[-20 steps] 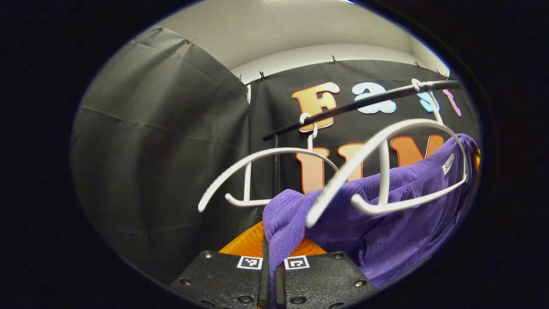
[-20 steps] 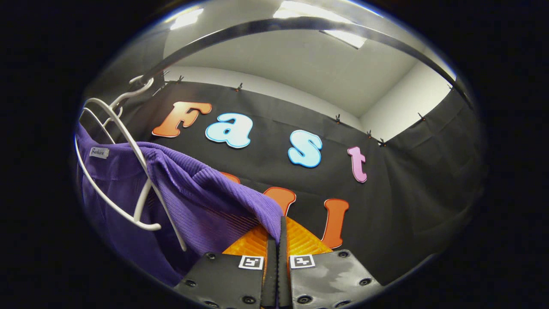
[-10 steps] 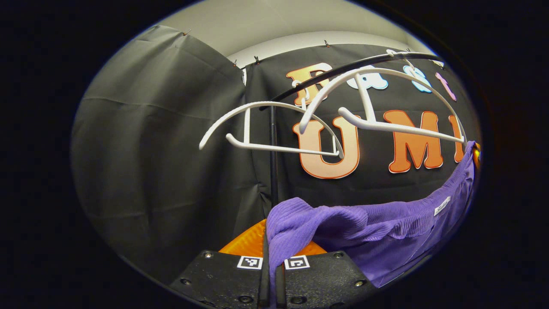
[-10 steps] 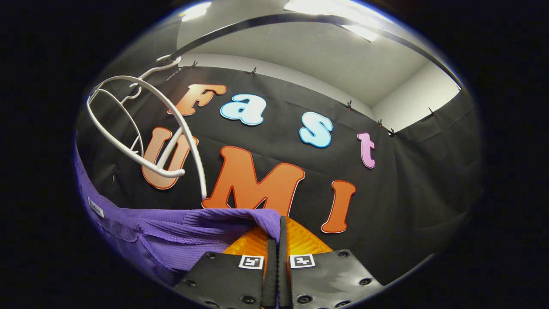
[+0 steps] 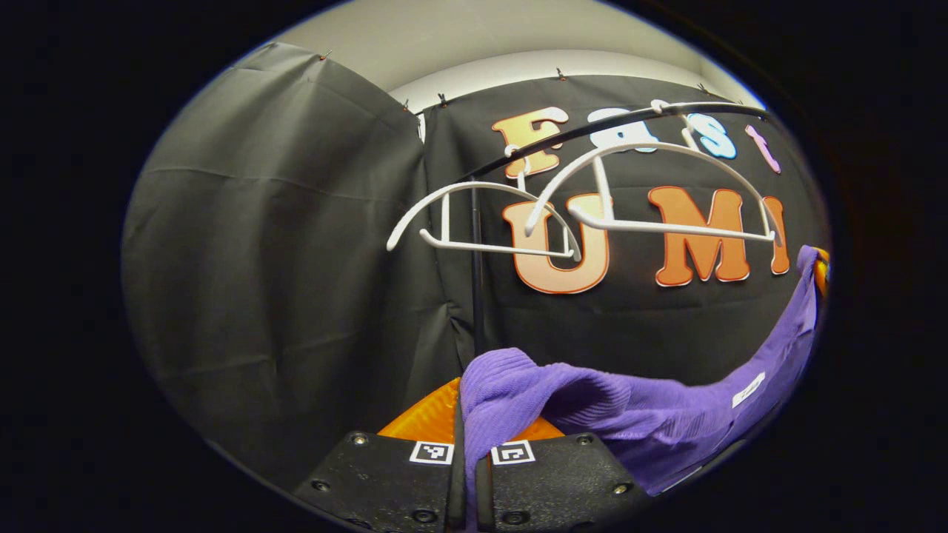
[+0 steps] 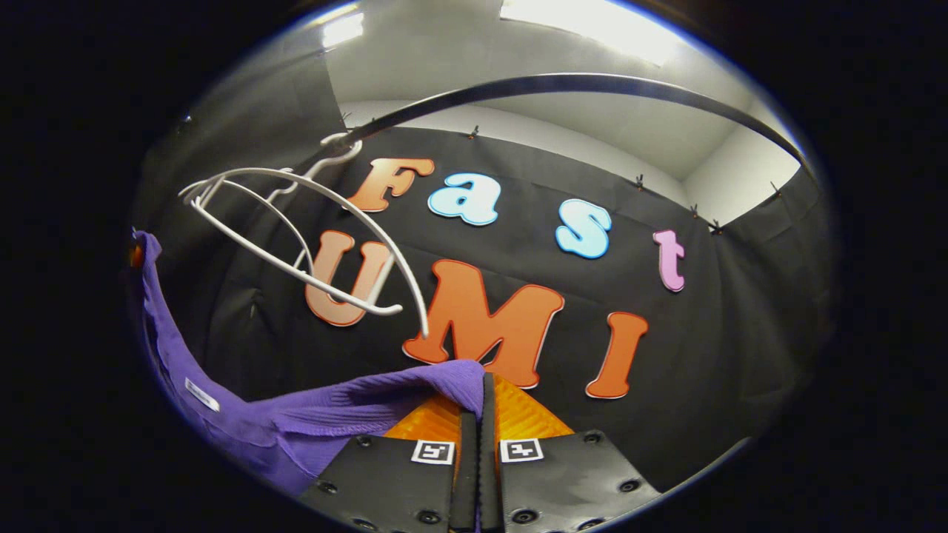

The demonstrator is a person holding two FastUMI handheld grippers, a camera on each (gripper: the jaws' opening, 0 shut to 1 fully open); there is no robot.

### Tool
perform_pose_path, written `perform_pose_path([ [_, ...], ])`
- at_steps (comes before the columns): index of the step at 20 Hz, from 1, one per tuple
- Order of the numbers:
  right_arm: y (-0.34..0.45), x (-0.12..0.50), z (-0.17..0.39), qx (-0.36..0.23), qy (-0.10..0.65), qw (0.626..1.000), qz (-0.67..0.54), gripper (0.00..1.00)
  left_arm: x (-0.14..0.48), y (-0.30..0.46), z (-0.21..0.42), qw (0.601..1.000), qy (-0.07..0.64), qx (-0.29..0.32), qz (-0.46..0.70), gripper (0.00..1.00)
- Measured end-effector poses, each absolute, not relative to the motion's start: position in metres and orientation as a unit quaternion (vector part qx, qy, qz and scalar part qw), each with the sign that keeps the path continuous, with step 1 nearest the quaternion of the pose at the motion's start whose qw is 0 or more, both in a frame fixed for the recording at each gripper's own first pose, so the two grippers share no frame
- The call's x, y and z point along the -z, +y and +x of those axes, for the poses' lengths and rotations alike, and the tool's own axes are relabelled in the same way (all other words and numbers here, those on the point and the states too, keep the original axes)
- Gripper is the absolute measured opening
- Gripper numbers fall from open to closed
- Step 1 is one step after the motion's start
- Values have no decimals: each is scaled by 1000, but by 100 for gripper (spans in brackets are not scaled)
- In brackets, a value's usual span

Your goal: Grasp the clothes on the hanger with both hands and then place them into the laundry hamper below.

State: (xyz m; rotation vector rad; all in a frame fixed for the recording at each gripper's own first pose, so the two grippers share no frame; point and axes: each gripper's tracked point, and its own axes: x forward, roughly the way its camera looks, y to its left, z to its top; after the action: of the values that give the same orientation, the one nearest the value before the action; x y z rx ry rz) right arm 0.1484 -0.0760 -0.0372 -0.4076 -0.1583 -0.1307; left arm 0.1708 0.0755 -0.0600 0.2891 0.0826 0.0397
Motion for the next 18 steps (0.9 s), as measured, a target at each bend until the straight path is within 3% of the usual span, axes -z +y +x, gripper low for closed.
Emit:
perform_pose_path([
  [8,8,115,122,-78,20,989,-124,9,137,16,137,983,136,66,102,7],
  [9,17,128,121,-93,36,988,-115,5,150,11,130,981,154,77,87,7],
  [11,30,155,112,-120,77,985,-97,9,177,1,115,974,198,97,59,5],
  [18,53,230,94,-159,211,962,-64,9,233,-22,82,947,291,130,39,5],
])
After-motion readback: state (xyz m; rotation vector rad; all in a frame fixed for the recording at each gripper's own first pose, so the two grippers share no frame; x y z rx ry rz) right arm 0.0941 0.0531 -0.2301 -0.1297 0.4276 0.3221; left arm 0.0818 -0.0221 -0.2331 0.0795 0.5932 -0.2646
